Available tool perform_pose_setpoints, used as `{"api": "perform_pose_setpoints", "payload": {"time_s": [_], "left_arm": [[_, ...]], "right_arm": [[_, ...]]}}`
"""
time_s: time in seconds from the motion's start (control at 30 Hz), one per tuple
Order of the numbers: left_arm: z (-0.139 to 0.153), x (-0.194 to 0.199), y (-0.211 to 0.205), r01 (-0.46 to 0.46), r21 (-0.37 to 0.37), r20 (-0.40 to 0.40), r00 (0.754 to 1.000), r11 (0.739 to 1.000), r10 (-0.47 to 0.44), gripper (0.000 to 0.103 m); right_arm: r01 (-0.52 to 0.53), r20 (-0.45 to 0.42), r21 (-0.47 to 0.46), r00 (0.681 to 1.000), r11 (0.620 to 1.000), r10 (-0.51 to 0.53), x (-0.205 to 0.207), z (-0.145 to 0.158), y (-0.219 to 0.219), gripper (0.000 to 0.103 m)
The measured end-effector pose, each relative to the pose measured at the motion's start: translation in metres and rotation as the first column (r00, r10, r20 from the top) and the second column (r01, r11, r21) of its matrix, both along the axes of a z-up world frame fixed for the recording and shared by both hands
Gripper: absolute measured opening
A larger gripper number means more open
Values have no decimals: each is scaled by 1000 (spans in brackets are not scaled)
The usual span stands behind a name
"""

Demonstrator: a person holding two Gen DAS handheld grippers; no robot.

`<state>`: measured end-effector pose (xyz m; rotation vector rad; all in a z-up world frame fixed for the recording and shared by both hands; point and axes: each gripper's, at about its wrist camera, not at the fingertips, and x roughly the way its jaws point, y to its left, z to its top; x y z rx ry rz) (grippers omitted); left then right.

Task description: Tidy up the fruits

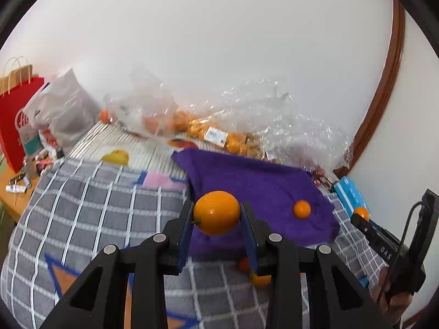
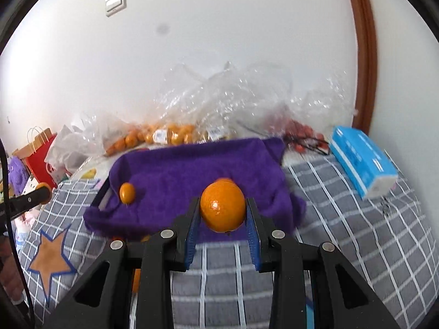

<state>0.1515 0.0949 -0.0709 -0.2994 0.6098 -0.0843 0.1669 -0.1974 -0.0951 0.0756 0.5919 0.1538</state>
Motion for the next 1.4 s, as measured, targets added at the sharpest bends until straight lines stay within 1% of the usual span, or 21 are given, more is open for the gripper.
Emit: {"api": "perform_pose_setpoints", "payload": {"time_s": [0.07, 0.17, 0.27, 0.3, 0.4, 0.47, 0.5, 0.57, 0.7, 0.87, 1.0, 1.23, 1.4], "left_arm": [[3, 16, -6, 6, 9, 4, 1000, 1000, -6, 32], [-3, 38, -14, 25, 5, 2, 1000, 1000, -25, 32], [-19, 54, -17, 38, -17, -8, 999, 999, -38, 32], [-29, 58, -16, 42, -37, -10, 999, 998, -43, 32], [-49, 62, -12, 30, -73, -23, 999, 997, -32, 32], [-55, 65, -12, 21, -54, -40, 999, 998, -23, 32], [-56, 65, -13, 15, -48, -26, 1000, 999, -17, 32], [-59, 67, -14, 9, -48, -28, 1000, 999, -11, 32], [-66, 73, -18, 48, -91, -57, 997, 995, -53, 32], [-62, 72, -26, 50, -40, -31, 998, 998, -51, 32], [-62, 72, -25, 66, -58, -33, 997, 996, -68, 32], [-67, 77, -24, 91, -105, -71, 993, 990, -98, 32], [-71, 80, -26, 97, -106, -86, 991, 990, -107, 32]], "right_arm": [[-6, 11, -2, 1000, 1000, 6, 10, 3, 4, 32], [0, 18, -10, 1000, 1000, 0, 26, 4, 9, 32], [1, 15, 12, 1000, 1000, -1, 40, -2, 10, 32], [8, 15, 16, 1000, 1000, -8, 43, -6, 9, 32], [9, 5, 52, 1000, 999, -10, 51, -23, 4, 32], [8, -10, 79, 1000, 997, -7, 55, -33, 0, 32], [7, -23, 80, 1000, 997, -5, 57, -37, -1, 32], [20, -33, 59, 999, 998, -19, 60, -41, -2, 32], [29, -45, 58, 999, 998, -26, 62, -47, -5, 32], [38, -47, 63, 998, 997, -36, 63, -51, -9, 32], [36, -74, 70, 997, 997, -31, 69, -58, -8, 32], [20, -101, 37, 995, 999, -17, 73, -67, 3, 32], [15, -114, 28, 993, 999, -12, 74, -69, 4, 32]]}}
